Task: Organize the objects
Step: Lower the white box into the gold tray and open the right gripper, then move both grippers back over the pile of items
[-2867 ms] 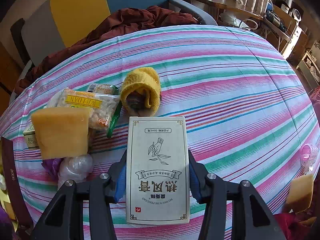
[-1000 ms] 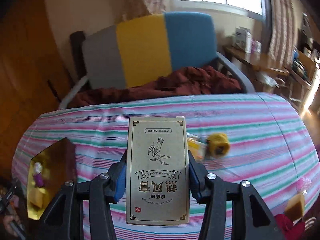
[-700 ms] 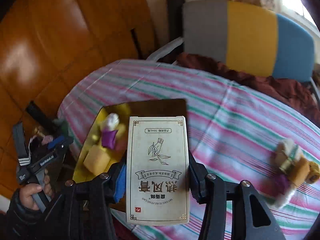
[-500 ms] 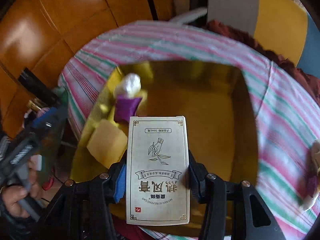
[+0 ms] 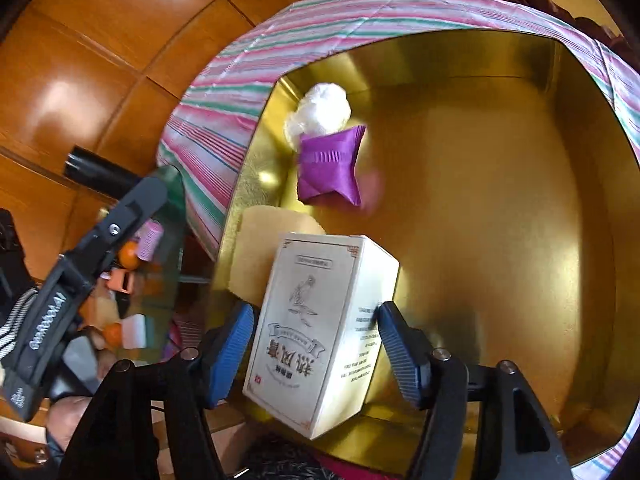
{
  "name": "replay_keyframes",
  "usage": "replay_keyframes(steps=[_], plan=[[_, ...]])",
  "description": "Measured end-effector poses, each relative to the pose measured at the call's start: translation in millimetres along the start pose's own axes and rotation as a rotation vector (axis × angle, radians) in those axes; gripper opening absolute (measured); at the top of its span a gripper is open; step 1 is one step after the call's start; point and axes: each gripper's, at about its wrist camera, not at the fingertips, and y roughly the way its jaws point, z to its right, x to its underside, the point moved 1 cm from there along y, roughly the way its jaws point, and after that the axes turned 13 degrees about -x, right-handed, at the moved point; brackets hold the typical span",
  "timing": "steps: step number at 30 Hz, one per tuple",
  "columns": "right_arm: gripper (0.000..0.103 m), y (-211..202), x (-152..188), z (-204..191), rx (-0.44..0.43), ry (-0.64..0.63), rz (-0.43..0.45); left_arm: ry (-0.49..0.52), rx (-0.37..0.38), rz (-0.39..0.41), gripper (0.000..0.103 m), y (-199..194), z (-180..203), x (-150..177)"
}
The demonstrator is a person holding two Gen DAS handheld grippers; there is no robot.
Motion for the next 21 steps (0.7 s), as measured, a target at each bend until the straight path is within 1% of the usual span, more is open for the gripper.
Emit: replay_keyframes(steps=[3,6,8,11,13,16,21], plan=[[0.066,-18.0,2.4,2.4,0.009,-0.007,0.056,0.020,-0.003,0.019,0.066,-5.4,4.9,-0.5],[0.066,-37.3,3.9,4.3,0.038,-0.027,0.110,0.038,-0.009,0.036,0.066,-11.1,10.1,-2.1],[0.066,-49.2,1.0,3.8,0.077,-0.045,0.143,0.051,-0.008,0.043,0.066,-14.7,14.7,-3.7],[0.066,-78.9,6.6,3.6,0.129,-0.086,0.205,0.086,-0.004,0.066,0.067,-22.7,25.6,-6.2],[0.066,-94.5,7.6,4.7,0.170,-0.112,0.248,0.115,0.001,0.083,0.069,-28.5,35.3,-7.3],[0.066,-122.0,11.8,8.0,0.220,-0.139,0.307,0.157,0.020,0.103,0.070,-36.6,50.5,-8.1],[0.069,-159.3,16.2,31.4,0.309,-0.117,0.368,0.221,0.065,0.113,0.072,-46.2,77.3,-6.4]])
